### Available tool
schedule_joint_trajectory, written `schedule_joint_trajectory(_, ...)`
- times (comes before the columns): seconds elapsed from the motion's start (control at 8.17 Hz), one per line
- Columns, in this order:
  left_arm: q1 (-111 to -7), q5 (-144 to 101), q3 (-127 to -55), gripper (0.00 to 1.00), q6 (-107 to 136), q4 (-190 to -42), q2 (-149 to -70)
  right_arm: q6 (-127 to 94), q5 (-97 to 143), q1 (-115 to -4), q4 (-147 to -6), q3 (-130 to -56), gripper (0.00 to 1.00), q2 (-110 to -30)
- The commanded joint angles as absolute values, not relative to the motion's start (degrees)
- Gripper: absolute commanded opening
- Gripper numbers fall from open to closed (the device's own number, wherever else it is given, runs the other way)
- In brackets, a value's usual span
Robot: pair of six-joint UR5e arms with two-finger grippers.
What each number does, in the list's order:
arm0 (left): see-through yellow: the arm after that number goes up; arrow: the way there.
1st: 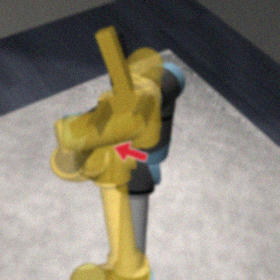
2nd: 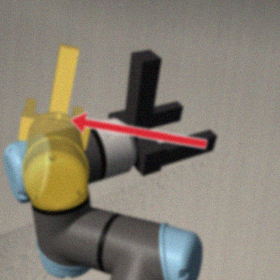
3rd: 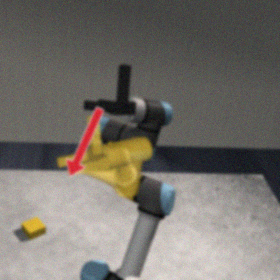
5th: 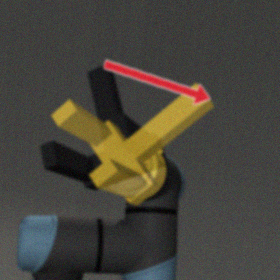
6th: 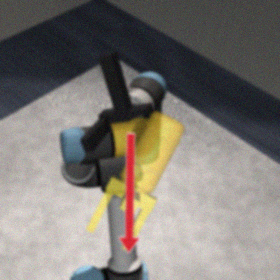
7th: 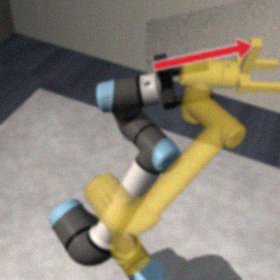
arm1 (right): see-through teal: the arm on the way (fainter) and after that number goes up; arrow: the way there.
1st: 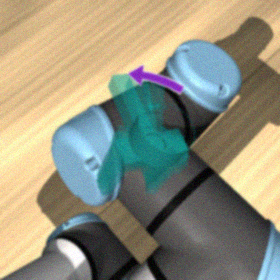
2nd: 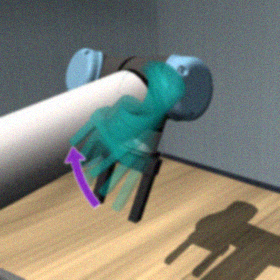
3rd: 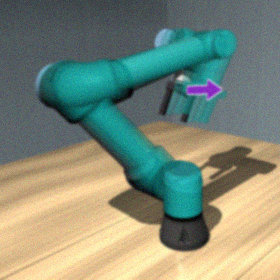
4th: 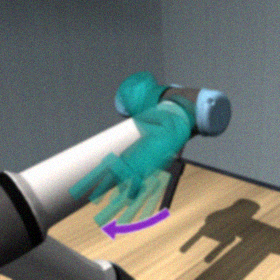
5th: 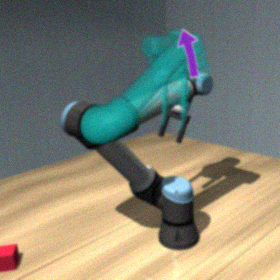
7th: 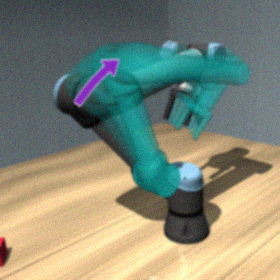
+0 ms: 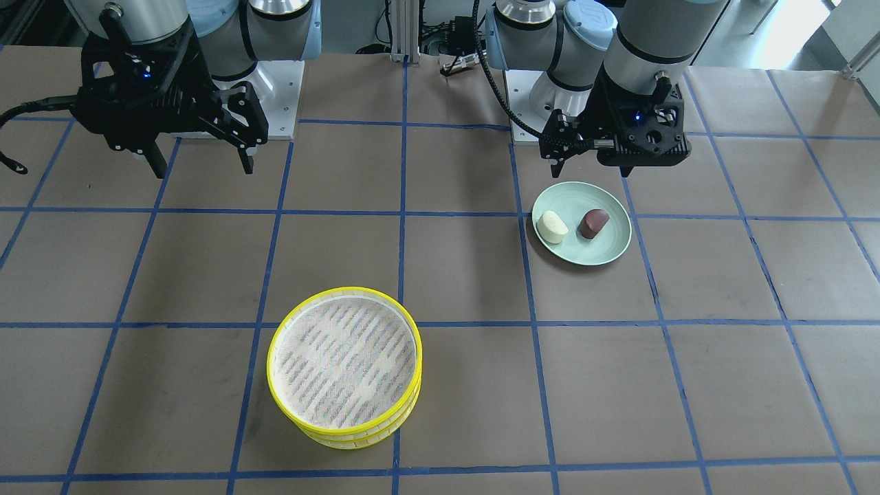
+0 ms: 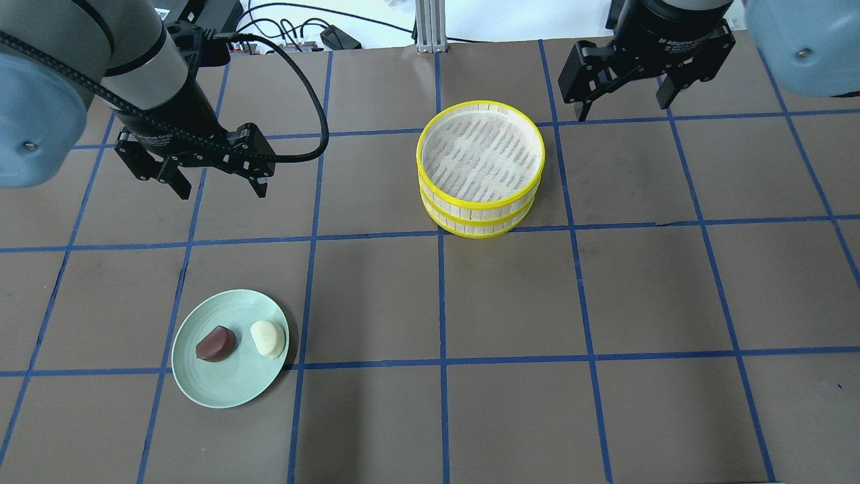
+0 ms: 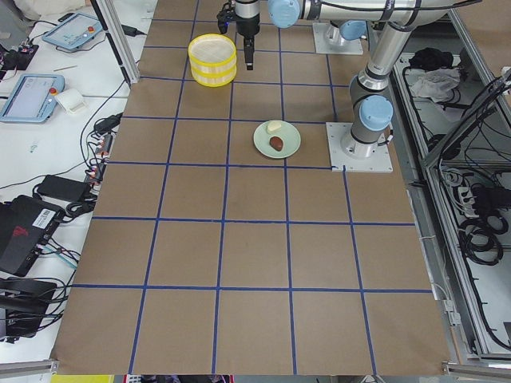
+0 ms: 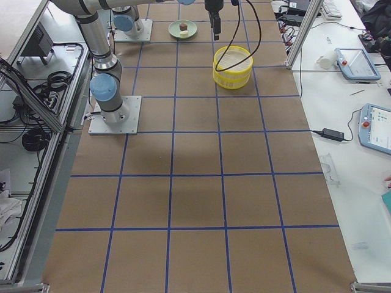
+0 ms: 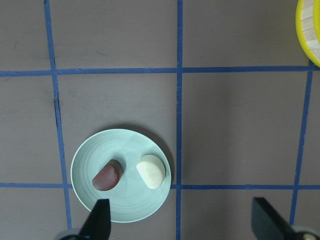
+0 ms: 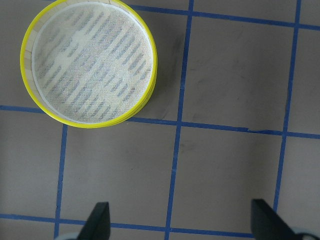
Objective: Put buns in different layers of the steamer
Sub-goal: 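Lower the left gripper toward the white bun while the right reaches the steamer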
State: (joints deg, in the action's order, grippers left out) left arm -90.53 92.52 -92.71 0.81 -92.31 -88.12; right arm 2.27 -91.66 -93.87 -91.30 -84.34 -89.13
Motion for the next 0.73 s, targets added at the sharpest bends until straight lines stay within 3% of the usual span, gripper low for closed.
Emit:
schedule_joint_trajectory(0.0,-90.1,92.5,-92.8,1.0,0.8,-92.4,-88.2,2.3,-91.8,-93.9,-91.8,-85.5,1.0,-89.2)
schedule_joint_trajectory(0.61,-85.9,92.5,-94.8,1.0,-3.4,-92.2,-90.8,2.3,-91.6,-93.9,-91.8,-85.7,1.0,-89.1)
